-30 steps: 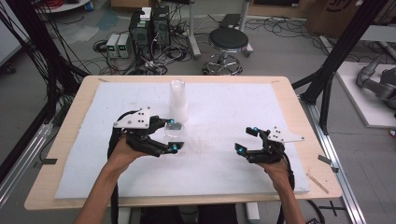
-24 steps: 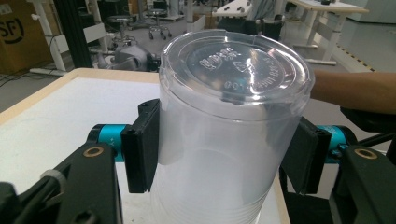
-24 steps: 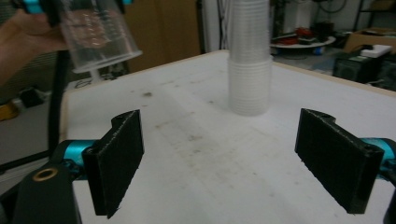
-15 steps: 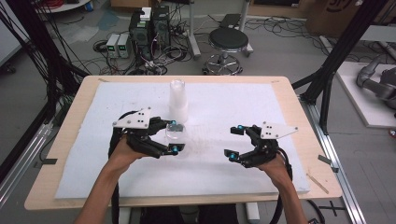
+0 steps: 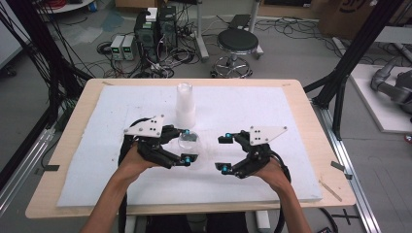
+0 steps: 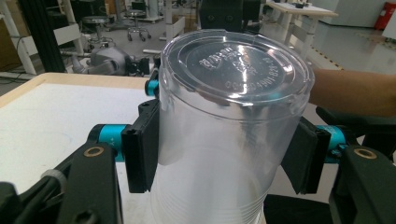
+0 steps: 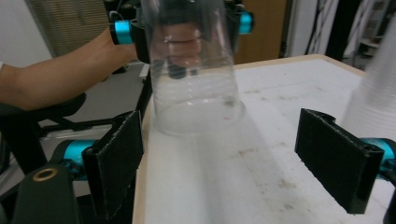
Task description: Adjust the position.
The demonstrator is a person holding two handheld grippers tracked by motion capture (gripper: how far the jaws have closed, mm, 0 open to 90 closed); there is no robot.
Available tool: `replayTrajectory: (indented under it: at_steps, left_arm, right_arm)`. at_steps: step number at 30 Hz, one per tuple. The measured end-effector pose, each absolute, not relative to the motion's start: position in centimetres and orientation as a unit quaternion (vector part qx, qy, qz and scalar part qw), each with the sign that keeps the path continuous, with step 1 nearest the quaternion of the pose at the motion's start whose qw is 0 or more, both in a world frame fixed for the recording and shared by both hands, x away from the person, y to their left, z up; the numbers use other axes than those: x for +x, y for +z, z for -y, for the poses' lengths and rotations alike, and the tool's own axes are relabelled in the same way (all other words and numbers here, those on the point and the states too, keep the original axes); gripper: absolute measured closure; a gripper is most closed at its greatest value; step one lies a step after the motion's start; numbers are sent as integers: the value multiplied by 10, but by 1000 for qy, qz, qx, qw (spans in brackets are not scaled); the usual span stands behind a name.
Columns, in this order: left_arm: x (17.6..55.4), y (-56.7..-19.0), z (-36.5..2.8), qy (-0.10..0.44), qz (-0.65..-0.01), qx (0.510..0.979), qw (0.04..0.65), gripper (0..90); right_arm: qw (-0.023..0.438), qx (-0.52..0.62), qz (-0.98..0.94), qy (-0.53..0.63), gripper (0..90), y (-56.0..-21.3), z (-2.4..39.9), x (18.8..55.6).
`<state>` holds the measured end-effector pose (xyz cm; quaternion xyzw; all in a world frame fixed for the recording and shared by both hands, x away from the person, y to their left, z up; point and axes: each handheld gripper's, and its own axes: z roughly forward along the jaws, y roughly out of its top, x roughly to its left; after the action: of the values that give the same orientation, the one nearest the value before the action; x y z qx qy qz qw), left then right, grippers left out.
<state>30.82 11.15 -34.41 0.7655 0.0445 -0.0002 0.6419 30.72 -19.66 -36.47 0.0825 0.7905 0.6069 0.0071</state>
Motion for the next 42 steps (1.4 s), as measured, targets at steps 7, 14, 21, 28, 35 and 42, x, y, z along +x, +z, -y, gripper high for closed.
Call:
replayTrajectory:
  at_steps: [7,14,21,28,35,42]
  left_arm:
    - [307,-346,-105,-8,-38,765,643,375]
    - [306,-346,-102,-13,-35,763,645,375]
    - [304,-346,-98,-17,-31,759,651,375]
    - [303,-345,-97,-21,-29,756,654,375]
    - [303,-346,-96,-25,-23,757,652,375]
    - [304,-347,-96,-26,-24,756,654,375]
  right_arm:
    - [-15,54,-794,605,151,-364,173,306]
    - [-24,41,-794,606,151,-364,160,307]
    - [-27,36,-791,610,152,-365,153,307]
    - [-32,32,-795,605,165,-367,148,308]
    - [-30,25,-793,608,214,-369,146,307]
    - [-29,18,-790,612,245,-370,146,307]
